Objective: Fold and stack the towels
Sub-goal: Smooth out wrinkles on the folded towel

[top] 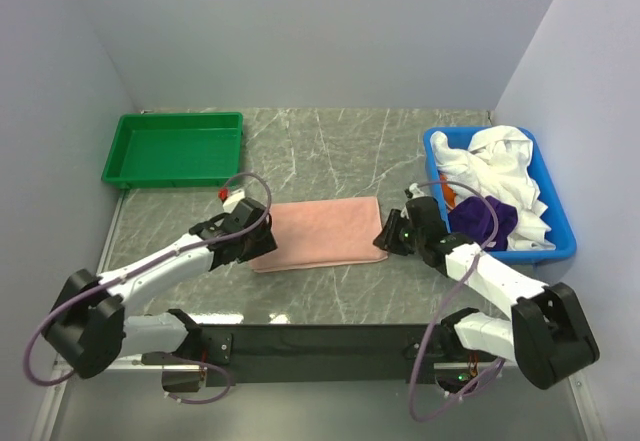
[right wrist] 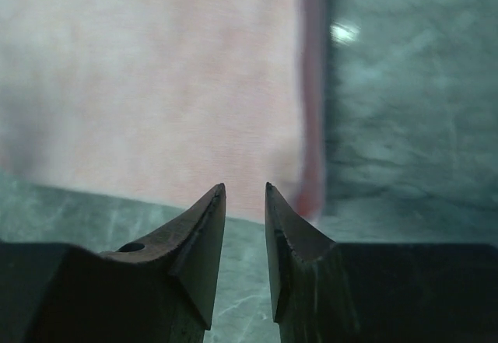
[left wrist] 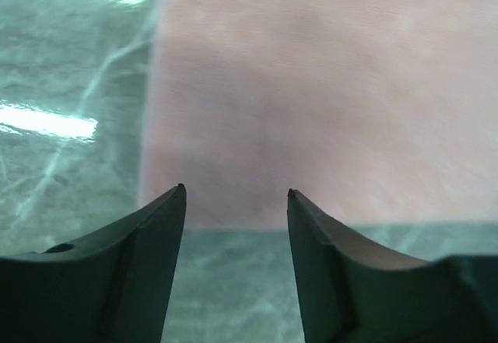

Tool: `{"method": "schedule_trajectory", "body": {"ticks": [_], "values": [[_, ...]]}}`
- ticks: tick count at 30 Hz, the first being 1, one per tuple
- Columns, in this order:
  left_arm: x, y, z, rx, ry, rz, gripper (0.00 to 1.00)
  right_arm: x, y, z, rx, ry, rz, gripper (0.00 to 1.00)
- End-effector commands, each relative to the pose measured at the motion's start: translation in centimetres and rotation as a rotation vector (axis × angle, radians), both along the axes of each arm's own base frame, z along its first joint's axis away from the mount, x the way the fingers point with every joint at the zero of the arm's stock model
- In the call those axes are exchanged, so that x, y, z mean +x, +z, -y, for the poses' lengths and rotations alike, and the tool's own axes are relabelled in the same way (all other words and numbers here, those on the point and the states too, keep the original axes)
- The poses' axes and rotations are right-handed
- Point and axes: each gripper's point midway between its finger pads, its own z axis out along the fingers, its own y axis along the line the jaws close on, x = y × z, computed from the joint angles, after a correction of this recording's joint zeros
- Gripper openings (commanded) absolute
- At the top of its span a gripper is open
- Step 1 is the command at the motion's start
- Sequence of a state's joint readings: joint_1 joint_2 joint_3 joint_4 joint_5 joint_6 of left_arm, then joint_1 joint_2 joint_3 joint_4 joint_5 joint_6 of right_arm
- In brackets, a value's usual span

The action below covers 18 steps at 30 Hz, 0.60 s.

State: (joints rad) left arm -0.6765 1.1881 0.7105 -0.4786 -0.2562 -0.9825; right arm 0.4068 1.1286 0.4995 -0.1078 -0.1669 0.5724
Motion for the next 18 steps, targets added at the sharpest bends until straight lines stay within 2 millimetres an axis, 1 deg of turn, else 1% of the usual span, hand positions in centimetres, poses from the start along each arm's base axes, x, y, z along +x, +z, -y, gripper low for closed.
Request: {"method": "schedule_trajectory", "body": {"ticks": [1,2,3,4,5,7,9,10,11,12,13,14,15,16,17,18], "values": [[0.1,-3.5,-1.1,-0.005,0.058,-0.063,0.58,0.4,-1.8,1.3,0.026,-0.102,-0.073,0.34],[0.2,-4.2,-1.7,-0.006,0.081,-0.085,0.57,0.0,-2.8,1.6,0.013,-0.118,-0.115,0.34],[-0.1,-4.8,-1.7,-0.013,0.078,-0.109,0.55,0.0,-3.1,2.0,0.006,-0.133,-0.131,0.34],[-0.6,-5.9,-2.1,-0.002,0.086,-0.139,0.55,-0.2,-3.5,2.1,0.001,-0.138,-0.146,0.34],[-0.7,-6.3,-2.3,-0.005,0.094,-0.15,0.54,-0.3,-3.9,2.2,-0.004,-0.144,-0.166,0.34],[-1.0,-6.8,-2.3,-0.006,0.1,-0.173,0.55,-0.1,-4.2,2.4,-0.013,-0.161,-0.173,0.34],[-1.2,-6.8,-2.5,-0.004,0.104,-0.185,0.57,-0.1,-4.4,2.6,-0.031,-0.171,-0.183,0.34],[-0.9,-6.3,-2.3,-0.009,0.108,-0.176,0.59,0.3,-4.0,2.7,-0.041,-0.172,-0.168,0.34],[-1.2,-6.1,-2.5,-0.001,0.11,-0.184,0.61,0.5,-3.5,2.9,-0.048,-0.174,-0.151,0.34],[-0.7,-5.0,-2.4,-0.018,0.112,-0.153,0.66,0.8,-2.9,2.9,-0.05,-0.17,-0.129,0.34],[-0.5,-4.3,-2.5,-0.015,0.117,-0.138,0.68,1.3,-1.8,2.7,-0.057,-0.157,-0.094,0.34],[-0.3,-3.7,-2.6,-0.014,0.121,-0.122,0.7,1.4,-0.7,3.1,-0.076,-0.163,-0.058,0.35],[0.0,-2.2,-2.6,-0.022,0.121,-0.095,0.75,1.6,0.1,3.0,-0.085,-0.155,-0.033,0.36],[0.2,-1.4,-2.7,-0.017,0.118,-0.075,0.78,2.2,1.8,2.4,-0.092,-0.122,0.017,0.37],[0.6,-0.7,-3.1,-0.007,0.129,-0.053,0.8,2.0,2.6,2.3,-0.108,-0.106,0.032,0.39],[0.8,0.7,-3.2,-0.004,0.129,-0.037,0.84,2.3,3.5,1.9,-0.117,-0.085,0.06,0.41]]}}
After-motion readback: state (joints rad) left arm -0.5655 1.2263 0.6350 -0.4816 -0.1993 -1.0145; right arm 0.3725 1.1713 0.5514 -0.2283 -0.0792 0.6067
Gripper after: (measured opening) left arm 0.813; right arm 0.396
